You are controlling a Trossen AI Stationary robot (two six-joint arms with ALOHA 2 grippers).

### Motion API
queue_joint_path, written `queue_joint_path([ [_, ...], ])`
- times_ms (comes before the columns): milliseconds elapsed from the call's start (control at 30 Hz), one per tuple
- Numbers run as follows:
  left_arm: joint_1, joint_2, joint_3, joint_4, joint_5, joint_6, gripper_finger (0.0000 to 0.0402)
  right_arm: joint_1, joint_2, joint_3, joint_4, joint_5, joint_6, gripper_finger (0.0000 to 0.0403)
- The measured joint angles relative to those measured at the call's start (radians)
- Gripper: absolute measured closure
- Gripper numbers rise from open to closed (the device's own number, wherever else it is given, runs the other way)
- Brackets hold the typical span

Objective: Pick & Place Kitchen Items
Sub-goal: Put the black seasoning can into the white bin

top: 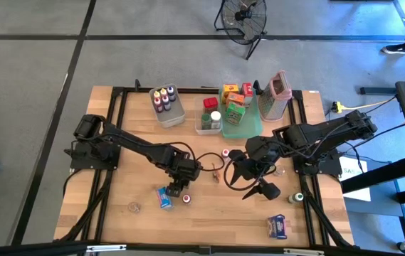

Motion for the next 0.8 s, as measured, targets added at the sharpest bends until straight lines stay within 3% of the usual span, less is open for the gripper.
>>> queue_joint_path([
  [233, 0.000, 0.000, 0.000, -0.001, -0.004, -0.002, 0.0158, 0.000, 0.000, 0.000, -0.003, 0.000, 0.000, 0.0116],
  [567, 0.017, 0.000, 0.000, -0.003, 0.014, -0.008, 0.0273, 0.000, 0.000, 0.000, -0.003, -0.004, -0.007, 0.0116],
  [800, 0.048, -0.003, 0.000, -0.023, 0.085, -0.045, 0.0275, 0.000, 0.000, 0.000, -0.008, -0.038, 0.014, 0.0116],
])
